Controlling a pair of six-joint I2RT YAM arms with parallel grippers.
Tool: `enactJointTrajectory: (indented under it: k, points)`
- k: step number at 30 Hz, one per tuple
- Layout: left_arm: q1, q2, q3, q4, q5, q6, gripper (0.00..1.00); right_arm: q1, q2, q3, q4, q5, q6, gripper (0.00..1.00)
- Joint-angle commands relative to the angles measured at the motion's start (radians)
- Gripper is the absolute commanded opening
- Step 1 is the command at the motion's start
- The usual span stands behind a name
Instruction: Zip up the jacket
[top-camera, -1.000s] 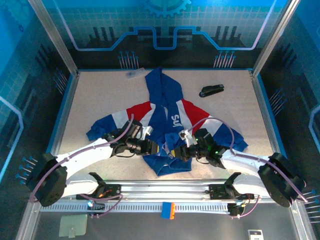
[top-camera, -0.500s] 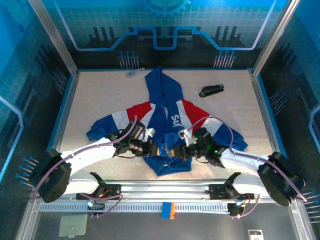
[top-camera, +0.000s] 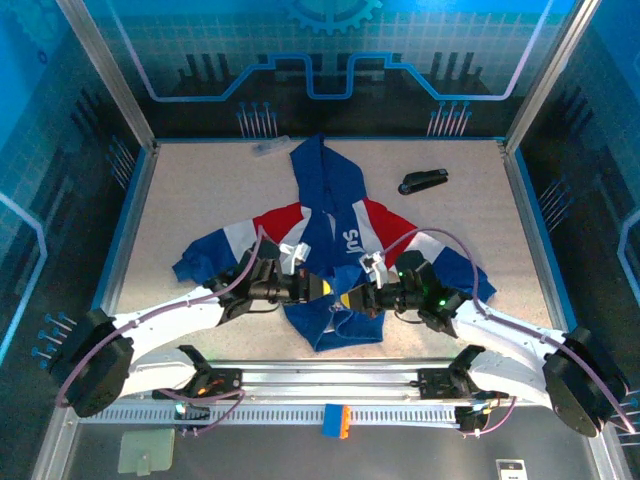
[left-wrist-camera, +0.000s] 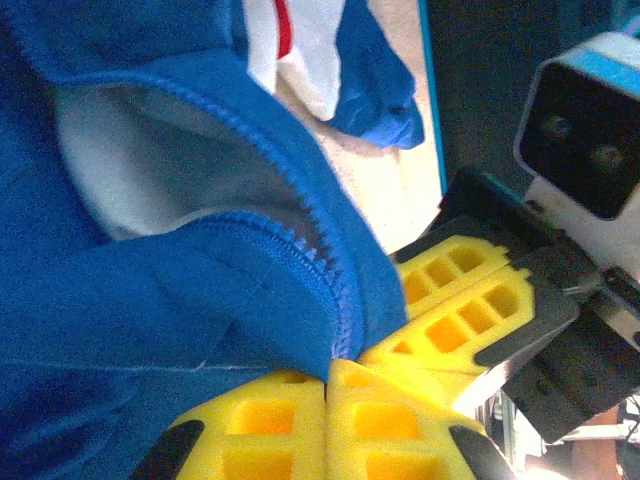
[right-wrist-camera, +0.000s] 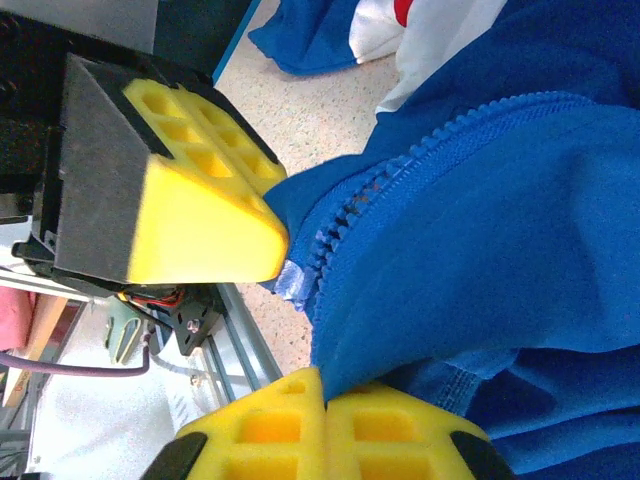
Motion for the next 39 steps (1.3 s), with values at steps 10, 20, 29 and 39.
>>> enactJointTrajectory:
  k: [10,20,29,39]
  points:
    - [-0.036,-0.019,-0.062,0.242,-0.005,0.069,0.0,-0.093,-0.089,0.023,0.045,-0.123,0.139,0.0]
    - [-0.057,-0.148,-0.134,0.318,-0.075,0.145,0.0,-0.12,-0.073,-0.012,0.21,-0.171,0.21,0.0]
    - [-0.057,-0.225,-0.163,0.304,-0.131,0.148,0.0,-0.119,-0.072,-0.051,0.358,-0.186,0.18,0.0]
    - [-0.058,-0.255,-0.175,0.337,-0.152,0.157,0.0,-0.114,-0.102,-0.066,0.4,-0.177,0.1,0.0]
